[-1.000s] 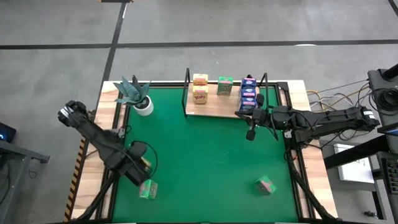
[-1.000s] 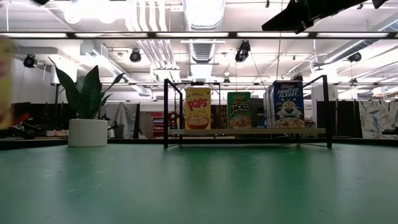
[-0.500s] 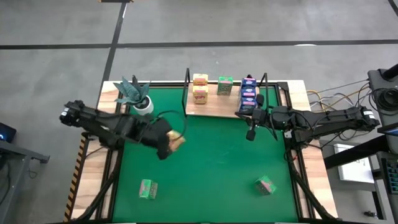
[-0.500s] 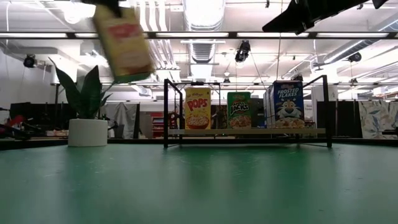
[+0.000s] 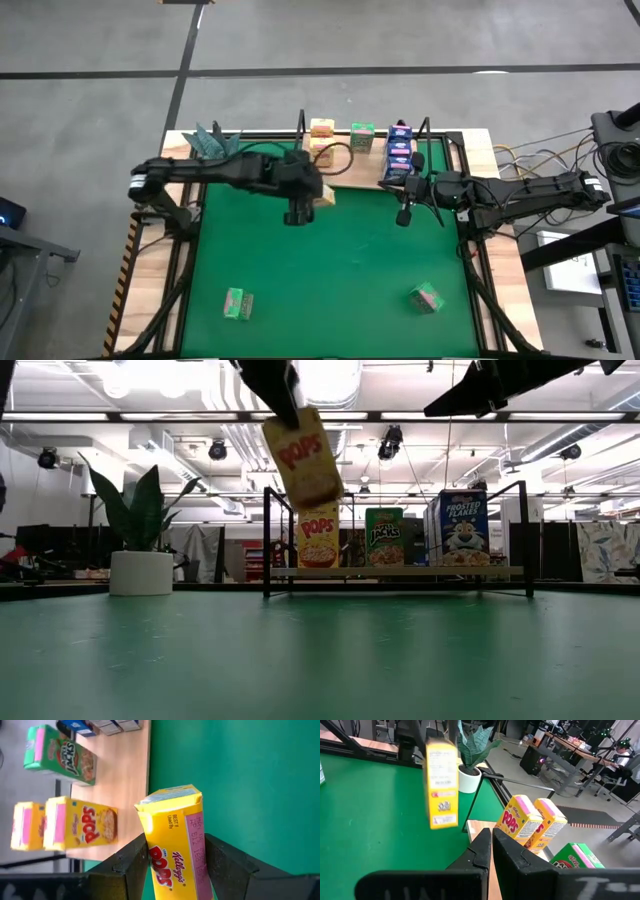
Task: Stack cereal on shelf
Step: Put the yellow cereal box on the shelf
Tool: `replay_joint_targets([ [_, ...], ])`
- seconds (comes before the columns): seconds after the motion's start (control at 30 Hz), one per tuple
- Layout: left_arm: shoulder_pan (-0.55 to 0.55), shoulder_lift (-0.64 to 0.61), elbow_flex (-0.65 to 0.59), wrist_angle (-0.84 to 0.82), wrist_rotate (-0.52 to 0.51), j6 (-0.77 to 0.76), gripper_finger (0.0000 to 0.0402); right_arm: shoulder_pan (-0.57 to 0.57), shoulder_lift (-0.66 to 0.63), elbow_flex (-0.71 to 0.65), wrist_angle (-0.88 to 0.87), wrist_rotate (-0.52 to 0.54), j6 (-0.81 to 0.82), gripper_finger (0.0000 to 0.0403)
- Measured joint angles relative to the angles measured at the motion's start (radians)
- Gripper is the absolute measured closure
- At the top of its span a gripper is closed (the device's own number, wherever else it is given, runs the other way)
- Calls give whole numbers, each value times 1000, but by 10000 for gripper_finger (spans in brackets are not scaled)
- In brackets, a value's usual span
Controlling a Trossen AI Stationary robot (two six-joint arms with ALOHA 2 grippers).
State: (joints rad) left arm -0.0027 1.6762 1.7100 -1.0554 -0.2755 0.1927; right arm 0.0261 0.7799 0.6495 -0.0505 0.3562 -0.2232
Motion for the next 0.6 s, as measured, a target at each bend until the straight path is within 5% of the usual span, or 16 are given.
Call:
replay_joint_targets([
  [0.6,67,54,24,-10,86,183,237,0,2,-15,-1,-1,74,394],
])
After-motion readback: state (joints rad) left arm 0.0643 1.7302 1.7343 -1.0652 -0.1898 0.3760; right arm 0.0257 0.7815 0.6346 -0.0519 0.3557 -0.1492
